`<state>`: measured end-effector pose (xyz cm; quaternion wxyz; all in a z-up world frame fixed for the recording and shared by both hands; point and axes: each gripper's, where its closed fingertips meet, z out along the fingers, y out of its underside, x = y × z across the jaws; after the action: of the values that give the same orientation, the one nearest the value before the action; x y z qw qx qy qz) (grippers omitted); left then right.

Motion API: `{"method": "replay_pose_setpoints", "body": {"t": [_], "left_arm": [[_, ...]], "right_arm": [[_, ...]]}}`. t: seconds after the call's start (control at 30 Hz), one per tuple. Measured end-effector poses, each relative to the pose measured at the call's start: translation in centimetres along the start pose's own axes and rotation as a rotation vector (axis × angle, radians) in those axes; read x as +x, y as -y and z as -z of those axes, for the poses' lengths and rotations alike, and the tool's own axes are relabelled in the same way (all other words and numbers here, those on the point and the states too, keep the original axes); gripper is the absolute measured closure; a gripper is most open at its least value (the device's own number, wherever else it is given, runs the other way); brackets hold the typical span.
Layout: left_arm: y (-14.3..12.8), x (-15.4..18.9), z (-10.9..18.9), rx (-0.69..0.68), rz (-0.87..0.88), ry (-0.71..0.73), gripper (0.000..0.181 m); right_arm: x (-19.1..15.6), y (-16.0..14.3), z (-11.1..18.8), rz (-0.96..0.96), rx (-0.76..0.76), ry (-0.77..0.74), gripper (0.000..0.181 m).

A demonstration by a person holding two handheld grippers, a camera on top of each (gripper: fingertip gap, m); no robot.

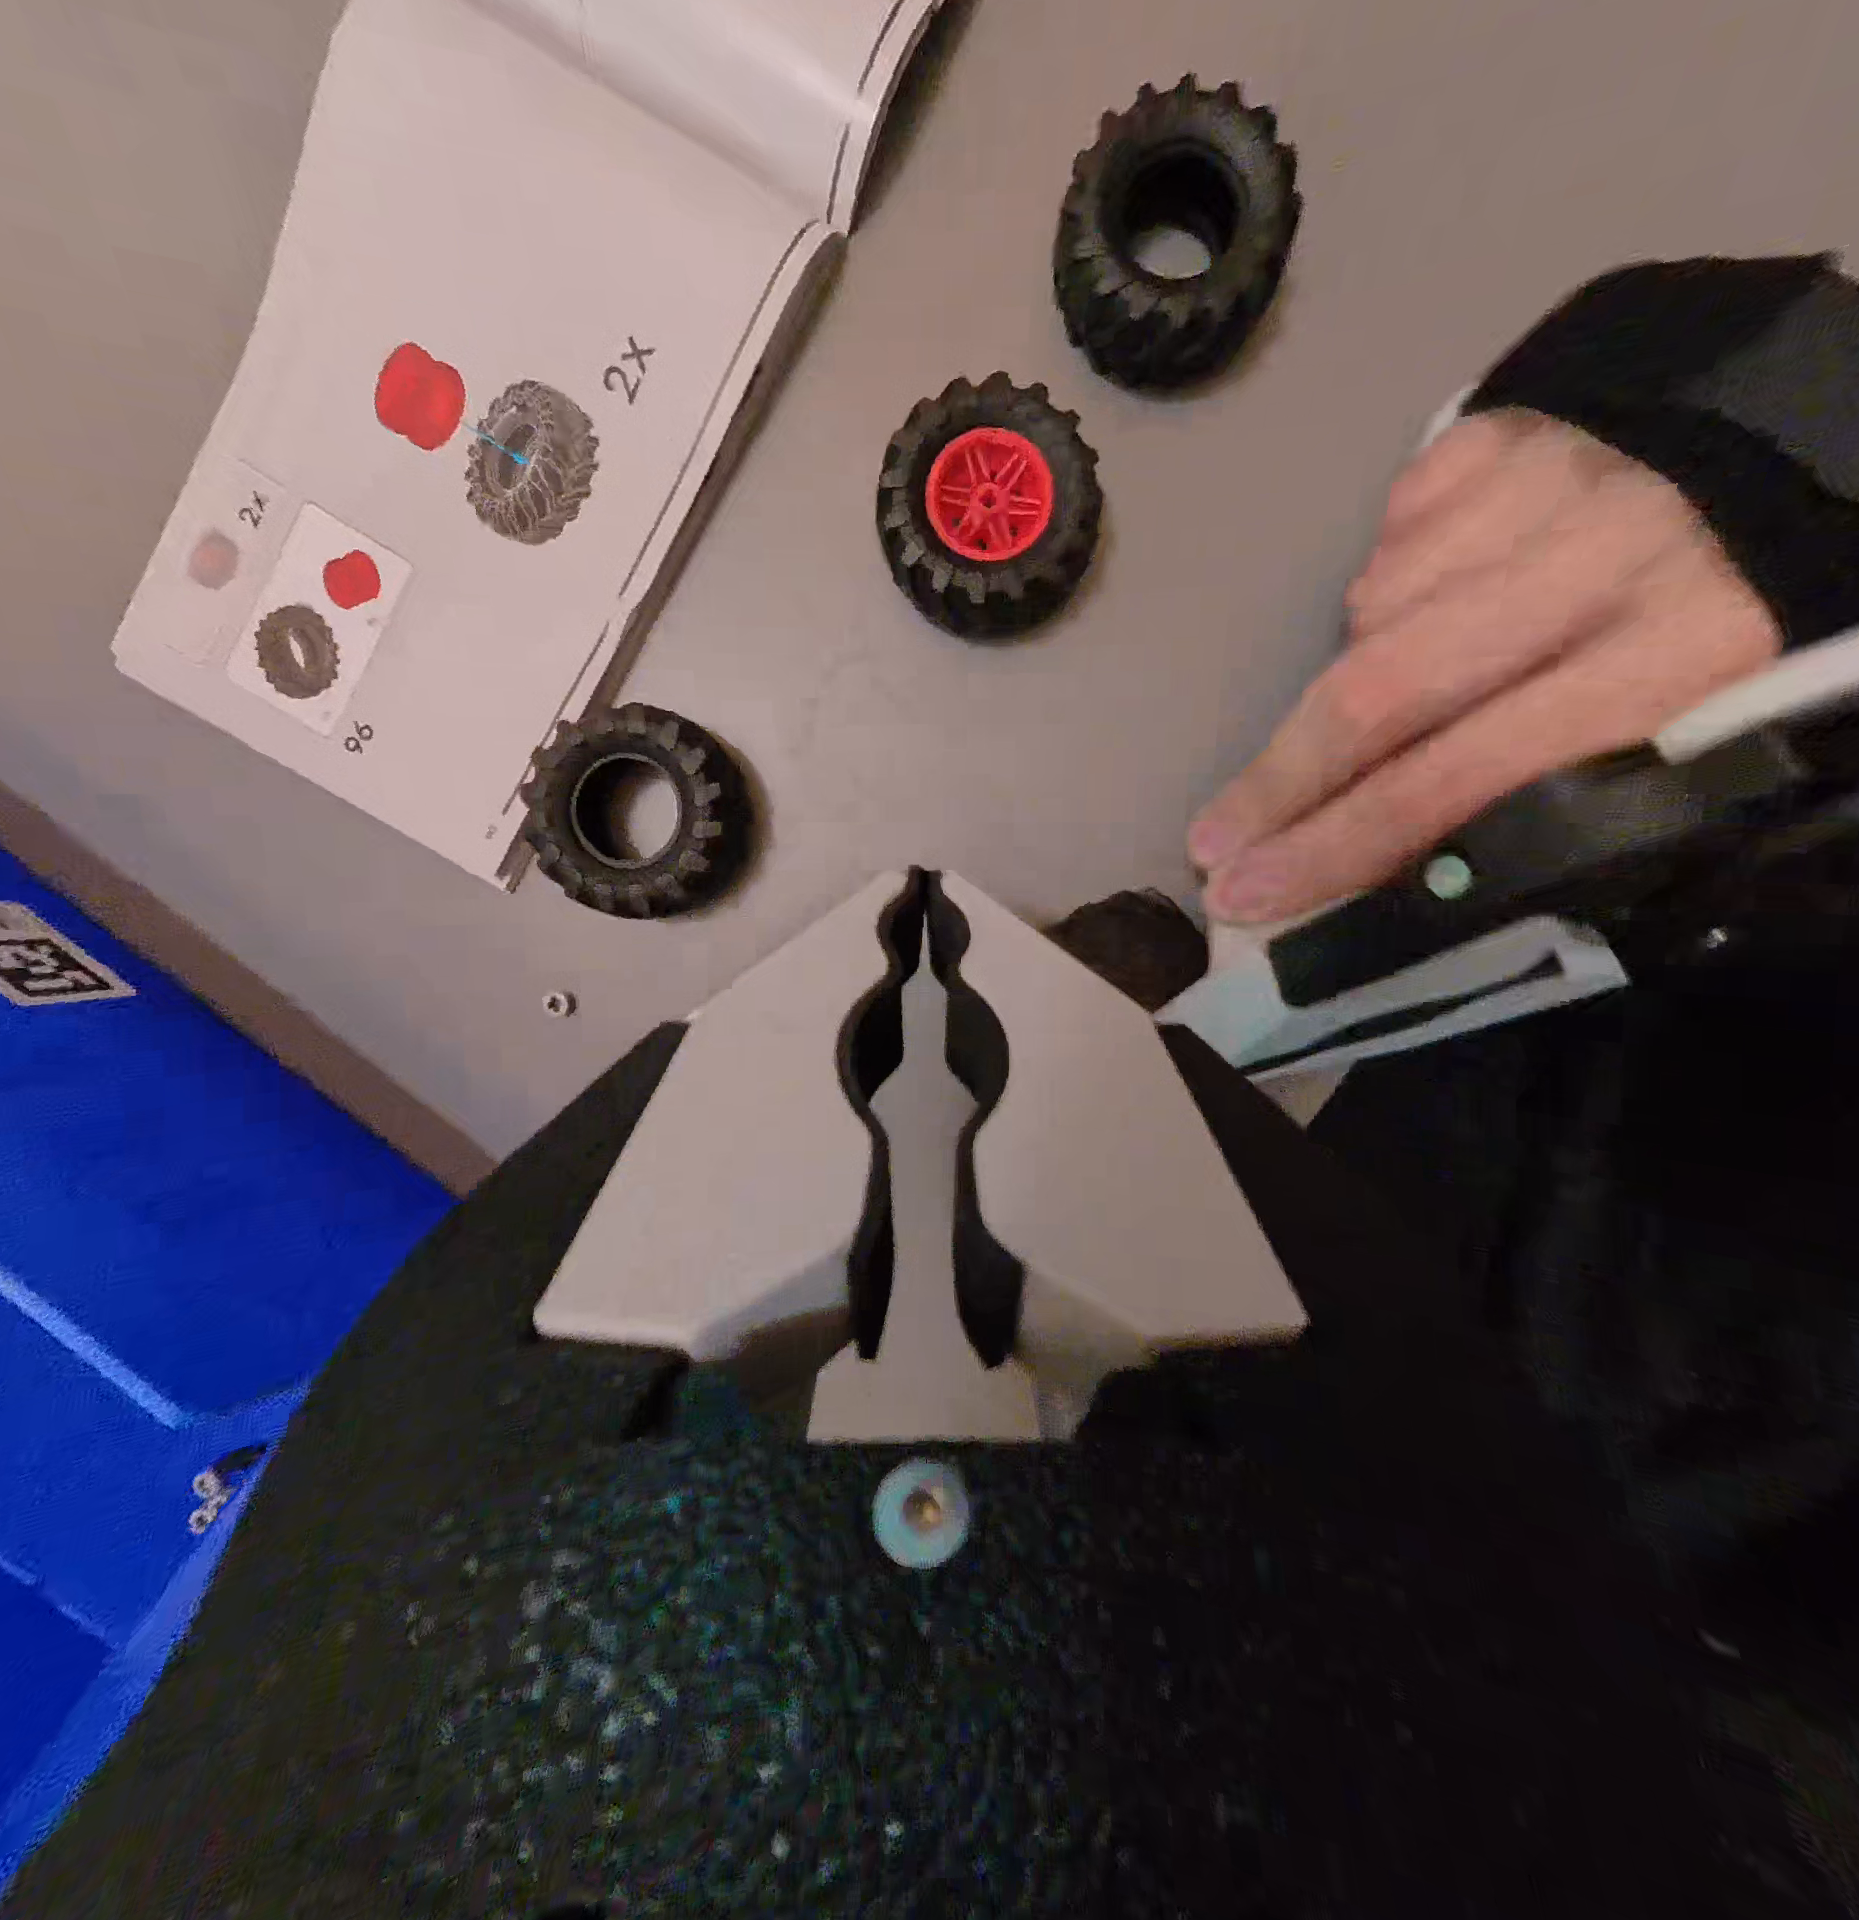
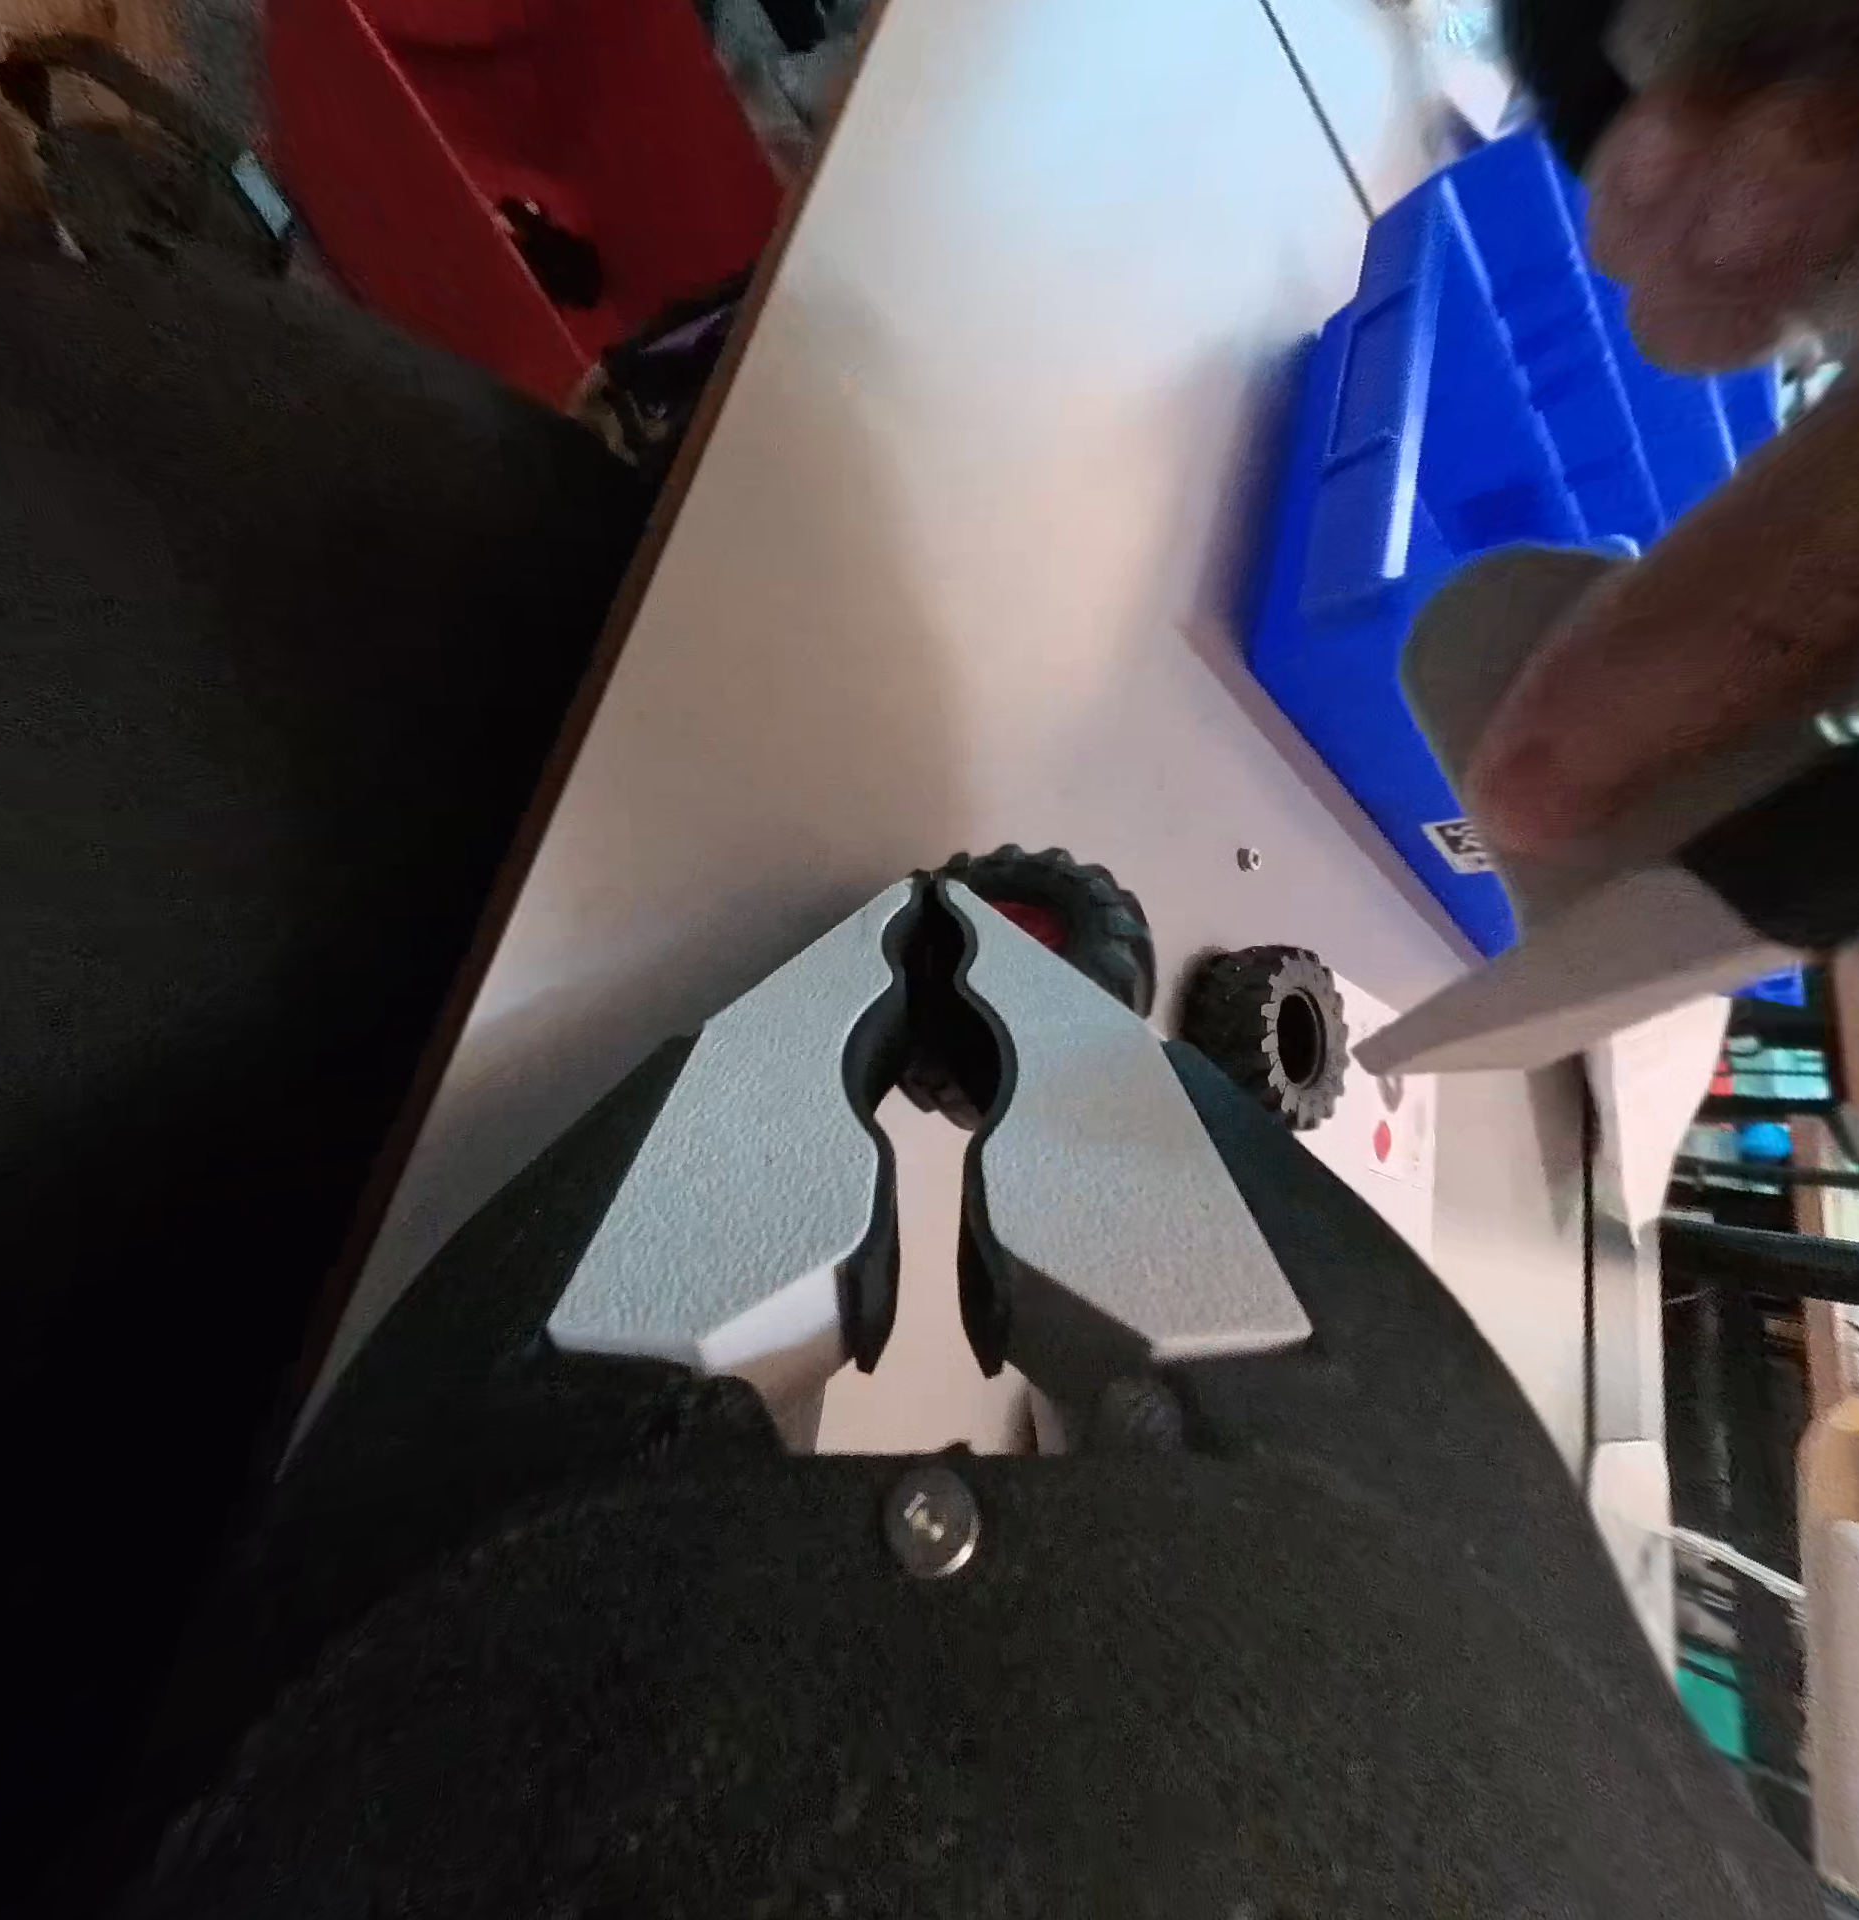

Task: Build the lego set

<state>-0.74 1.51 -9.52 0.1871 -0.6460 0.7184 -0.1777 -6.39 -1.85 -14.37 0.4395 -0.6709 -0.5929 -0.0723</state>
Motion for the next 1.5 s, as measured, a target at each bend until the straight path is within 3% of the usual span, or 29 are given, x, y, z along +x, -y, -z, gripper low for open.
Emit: {"method": "replay_pose_setpoints", "body": {"t": [0.1,0.27,0.6,0.77,0.93,1.1,1.23,1.5], "left_arm": [[-0.8,0.0,-0.3,0.112,-0.038,0.036,0.181],[-2.2,1.5,-2.5,0.131,-0.037,-0.065,0.181],[-2.4,2.2,-4.7,-0.006,-0.169,-0.113,0.181],[-2.4,2.0,-4.7,-0.080,-0.257,-0.011,0.181],[-1.1,1.0,-3.6,0.048,-0.385,0.129,0.181],[-2.1,1.1,-4.1,0.049,-0.377,0.063,0.163],[-2.2,1.0,-4.5,0.031,-0.365,0.020,0.170],[-1.9,-0.1,-4.5,0.010,-0.383,0.053,0.149]], "right_arm": [[1.3,-0.3,0.0,-0.063,0.017,-0.037,0.181],[2.5,-2.5,0.8,-0.110,-0.039,-0.093,0.181],[2.0,-3.3,1.4,-0.150,-0.102,-0.088,0.181],[1.9,-3.4,1.4,-0.174,-0.140,-0.104,0.181],[2.2,-3.4,1.1,-0.163,-0.147,-0.132,0.181],[2.2,-3.4,1.2,-0.149,-0.148,-0.132,0.181],[2.2,-3.4,1.1,-0.152,-0.148,-0.127,0.181],[2.2,-3.4,1.1,-0.151,-0.154,-0.131,0.181]]}}
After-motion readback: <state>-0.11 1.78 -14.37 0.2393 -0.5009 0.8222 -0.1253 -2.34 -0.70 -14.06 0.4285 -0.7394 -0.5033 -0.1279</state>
